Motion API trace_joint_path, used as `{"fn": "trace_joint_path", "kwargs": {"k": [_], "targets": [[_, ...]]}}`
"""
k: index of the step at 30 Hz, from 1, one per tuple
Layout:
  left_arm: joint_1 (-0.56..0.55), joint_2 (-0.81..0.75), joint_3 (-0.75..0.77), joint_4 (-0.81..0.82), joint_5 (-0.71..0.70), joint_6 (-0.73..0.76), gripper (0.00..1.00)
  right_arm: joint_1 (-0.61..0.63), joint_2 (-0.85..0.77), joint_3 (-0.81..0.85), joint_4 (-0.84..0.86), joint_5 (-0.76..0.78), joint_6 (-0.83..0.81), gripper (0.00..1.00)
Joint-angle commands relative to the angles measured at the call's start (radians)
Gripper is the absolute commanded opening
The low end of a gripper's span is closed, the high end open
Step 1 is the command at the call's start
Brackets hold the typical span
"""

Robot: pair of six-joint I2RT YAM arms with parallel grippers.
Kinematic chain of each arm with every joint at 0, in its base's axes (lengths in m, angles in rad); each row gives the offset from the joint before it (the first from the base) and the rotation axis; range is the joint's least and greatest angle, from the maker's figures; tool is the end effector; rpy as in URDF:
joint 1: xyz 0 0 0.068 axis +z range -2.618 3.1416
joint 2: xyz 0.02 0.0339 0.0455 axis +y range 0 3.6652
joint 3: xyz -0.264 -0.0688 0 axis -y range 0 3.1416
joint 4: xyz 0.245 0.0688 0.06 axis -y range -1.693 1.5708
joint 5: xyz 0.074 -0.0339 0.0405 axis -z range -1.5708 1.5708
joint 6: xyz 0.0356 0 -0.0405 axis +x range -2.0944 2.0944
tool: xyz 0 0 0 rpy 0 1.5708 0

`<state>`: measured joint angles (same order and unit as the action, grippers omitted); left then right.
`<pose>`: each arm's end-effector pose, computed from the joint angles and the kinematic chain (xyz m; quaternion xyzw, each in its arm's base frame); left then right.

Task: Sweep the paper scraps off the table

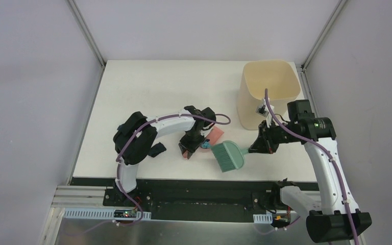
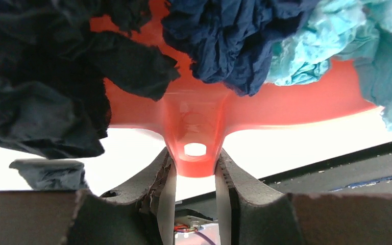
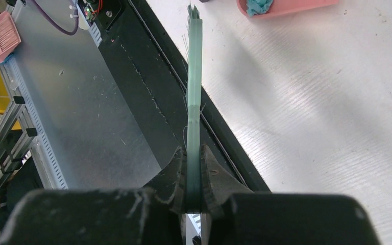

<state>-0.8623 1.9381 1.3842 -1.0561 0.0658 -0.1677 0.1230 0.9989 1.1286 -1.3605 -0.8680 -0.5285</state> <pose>0.2262 -0.2676 0.1726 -0.3395 -0.9398 0.0190 0.0332 0.1402 0.0447 0.3352 -0.3536 0.8244 0.3750 0.2338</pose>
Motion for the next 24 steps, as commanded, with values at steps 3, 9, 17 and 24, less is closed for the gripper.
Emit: {"fn": "trace_joint_path", "kwargs": {"k": [3,9,17,24], "targets": [[0.002,0.007,-0.041,0.114,0.036,-0.02,0.11,0.004,-0.033,0.045,-0.011,-0.005,-0.031,0.0],[0.0,-0.051,-0.086,0.153,0.014,-0.058,0.63,0.004,-0.017,0.034,0.011,0.01,-0.016,0.0],[-0.058,-0.245,-0.237,0.283,-0.149,-0.107,0.98,0.004,-0.034,0.031,0.021,0.014,-0.008,0.0],[-0.109,-0.4,-0.384,0.384,-0.22,-0.196,0.99,0.004,-0.034,0.031,0.02,0.015,-0.008,0.0]]}}
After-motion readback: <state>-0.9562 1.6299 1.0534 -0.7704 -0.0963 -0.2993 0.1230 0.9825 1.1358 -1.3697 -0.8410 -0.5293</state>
